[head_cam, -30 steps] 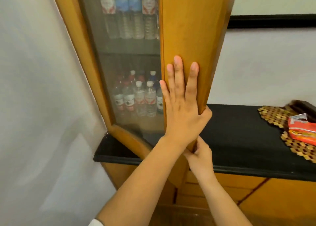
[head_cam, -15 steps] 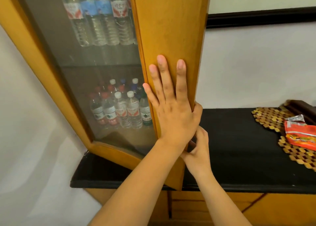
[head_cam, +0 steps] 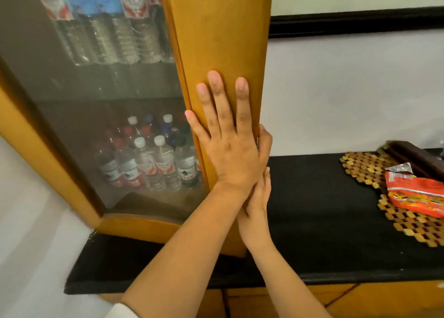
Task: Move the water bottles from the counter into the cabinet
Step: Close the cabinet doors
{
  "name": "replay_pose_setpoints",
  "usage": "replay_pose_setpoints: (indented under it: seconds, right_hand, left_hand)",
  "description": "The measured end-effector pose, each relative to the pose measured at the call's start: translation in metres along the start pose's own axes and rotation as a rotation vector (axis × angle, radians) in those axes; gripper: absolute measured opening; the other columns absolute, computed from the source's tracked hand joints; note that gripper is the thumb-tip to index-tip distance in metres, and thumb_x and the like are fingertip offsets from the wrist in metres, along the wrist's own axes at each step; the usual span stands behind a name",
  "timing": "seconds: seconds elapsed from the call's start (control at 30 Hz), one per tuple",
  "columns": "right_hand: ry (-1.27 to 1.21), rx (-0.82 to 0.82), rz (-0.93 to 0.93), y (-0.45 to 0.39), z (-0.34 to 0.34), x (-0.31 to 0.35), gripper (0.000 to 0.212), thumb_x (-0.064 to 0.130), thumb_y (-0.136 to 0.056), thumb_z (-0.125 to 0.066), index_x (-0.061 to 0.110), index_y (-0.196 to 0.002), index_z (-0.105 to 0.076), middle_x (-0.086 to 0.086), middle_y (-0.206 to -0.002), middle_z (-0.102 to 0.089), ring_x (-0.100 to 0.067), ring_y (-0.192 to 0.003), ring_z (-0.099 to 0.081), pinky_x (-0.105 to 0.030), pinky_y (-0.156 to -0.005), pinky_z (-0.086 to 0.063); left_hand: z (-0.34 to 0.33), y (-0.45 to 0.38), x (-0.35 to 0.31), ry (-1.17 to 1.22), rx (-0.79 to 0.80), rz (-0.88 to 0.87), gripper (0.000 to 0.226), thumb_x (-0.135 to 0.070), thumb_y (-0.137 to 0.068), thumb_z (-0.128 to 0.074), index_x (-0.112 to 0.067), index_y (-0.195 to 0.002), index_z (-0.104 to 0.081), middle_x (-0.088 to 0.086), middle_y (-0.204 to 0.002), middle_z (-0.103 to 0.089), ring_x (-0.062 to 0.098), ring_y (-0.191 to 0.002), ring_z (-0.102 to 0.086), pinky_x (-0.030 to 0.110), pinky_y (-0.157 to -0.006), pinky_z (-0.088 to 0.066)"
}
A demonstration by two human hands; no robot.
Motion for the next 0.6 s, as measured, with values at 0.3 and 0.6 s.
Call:
replay_pose_setpoints:
  seconds: [0.3,0.6]
  right_hand:
    - [-0.062,0.024,-0.134,-0.067,0.008,-0.038,0.115,0.018,-0.072,-0.076,0.036,-0.142,0.013,0.009,-0.156,0.009,-0.012,-0.144,0.004,-0.048,-0.118,-0.008]
    - [-0.006,0.121,-0.235,-0.097,-0.007,-0.071,0.077,0.029,-0.078,-0.070,0.031,-0.141,-0.026,0.014,-0.135,-0.041,-0.001,-0.118,-0.037,-0.026,-0.095,-0.035]
  left_hand:
    - [-0.058,-0.012,0.005,0.009,-0.101,-0.075,0.067,-0.050,-0.092,-0.015,-0.018,-0.144,0.013,0.023,-0.145,-0.025,0.034,-0.144,0.001,0.056,-0.115,-0.005]
    - [-0.092,-0.023,0.012,-0.090,-0.060,-0.067,0.072,-0.054,-0.090,-0.013,-0.019,-0.144,0.021,0.006,-0.151,0.030,0.027,-0.142,0.018,0.055,-0.114,0.003]
Point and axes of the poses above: each hand's wrist, its own y-axis away from the middle knuckle, its own z-axis out of the back of the hand, x = y × z, the point moved 10 cm from there along -y, towards the middle knuckle
